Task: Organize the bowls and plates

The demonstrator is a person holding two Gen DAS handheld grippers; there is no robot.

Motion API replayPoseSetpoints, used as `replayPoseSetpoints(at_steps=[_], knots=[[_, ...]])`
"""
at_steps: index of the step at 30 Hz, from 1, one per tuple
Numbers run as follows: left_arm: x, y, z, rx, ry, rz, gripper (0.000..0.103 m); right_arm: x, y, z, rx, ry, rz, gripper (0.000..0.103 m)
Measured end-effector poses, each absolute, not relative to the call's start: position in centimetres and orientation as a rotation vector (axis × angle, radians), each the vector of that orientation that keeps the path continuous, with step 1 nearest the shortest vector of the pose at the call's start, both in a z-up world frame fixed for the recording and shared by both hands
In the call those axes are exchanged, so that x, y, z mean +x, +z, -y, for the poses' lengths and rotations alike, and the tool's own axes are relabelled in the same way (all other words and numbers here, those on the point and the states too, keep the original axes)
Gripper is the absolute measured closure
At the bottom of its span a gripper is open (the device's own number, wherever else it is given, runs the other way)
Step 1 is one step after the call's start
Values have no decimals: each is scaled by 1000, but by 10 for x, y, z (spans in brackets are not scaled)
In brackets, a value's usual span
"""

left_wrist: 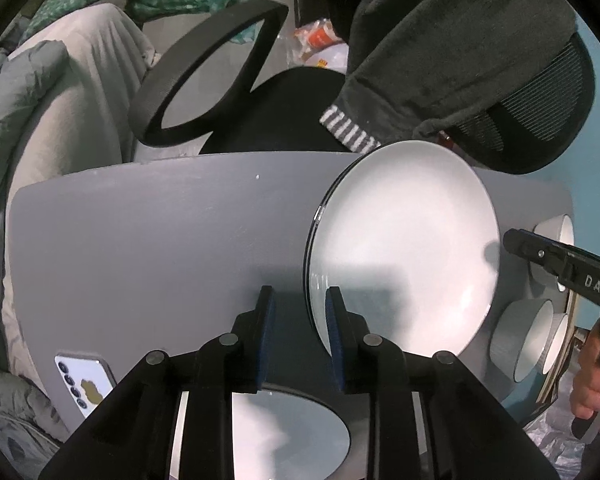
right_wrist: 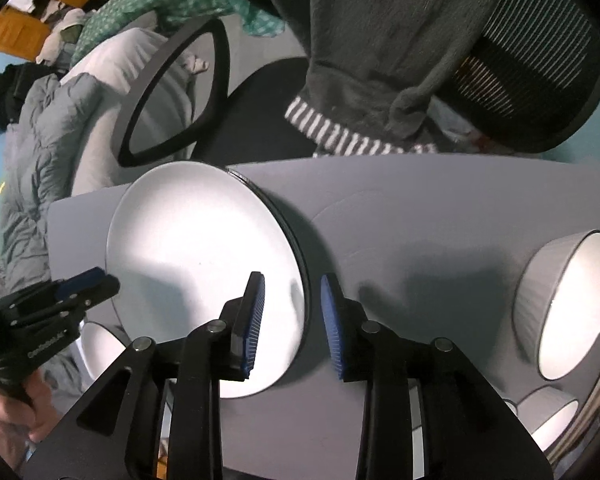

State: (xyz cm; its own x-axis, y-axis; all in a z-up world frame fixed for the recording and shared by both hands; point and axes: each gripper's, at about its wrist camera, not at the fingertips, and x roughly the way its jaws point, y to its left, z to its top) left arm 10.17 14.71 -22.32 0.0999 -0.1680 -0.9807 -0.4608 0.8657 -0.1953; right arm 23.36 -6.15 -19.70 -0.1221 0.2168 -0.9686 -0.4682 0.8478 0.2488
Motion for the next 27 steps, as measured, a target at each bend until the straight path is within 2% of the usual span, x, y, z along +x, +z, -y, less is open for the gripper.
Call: replayPoseSetpoints(at_steps=[1,3,6,8,12,17,27], knots=[[99,-219,-147,-525,236,-1467,77,233,-192,63,-206,583,-1574,73],[94,-209,-145,-516,241,-1445,67,232,-184,65,-212,570,-1553,73],[81,-187,-139,-501,240,-1390,62,227,-167,67,-220,562,-1517,73],[73,-173,-137,-487,239,-1360,54,221,-153,68,-228,564,-1481,70],[54,-138,-129,-444,236,-1282,46,206,-126,70,-237,573,-1422,65],[26,-99,-123,-409,246,-1190,39,183,-91,68,-258,605,-1342,62],[-22,-52,-113,-342,278,-1105,34,135,-41,61,-247,637,-1217,61]])
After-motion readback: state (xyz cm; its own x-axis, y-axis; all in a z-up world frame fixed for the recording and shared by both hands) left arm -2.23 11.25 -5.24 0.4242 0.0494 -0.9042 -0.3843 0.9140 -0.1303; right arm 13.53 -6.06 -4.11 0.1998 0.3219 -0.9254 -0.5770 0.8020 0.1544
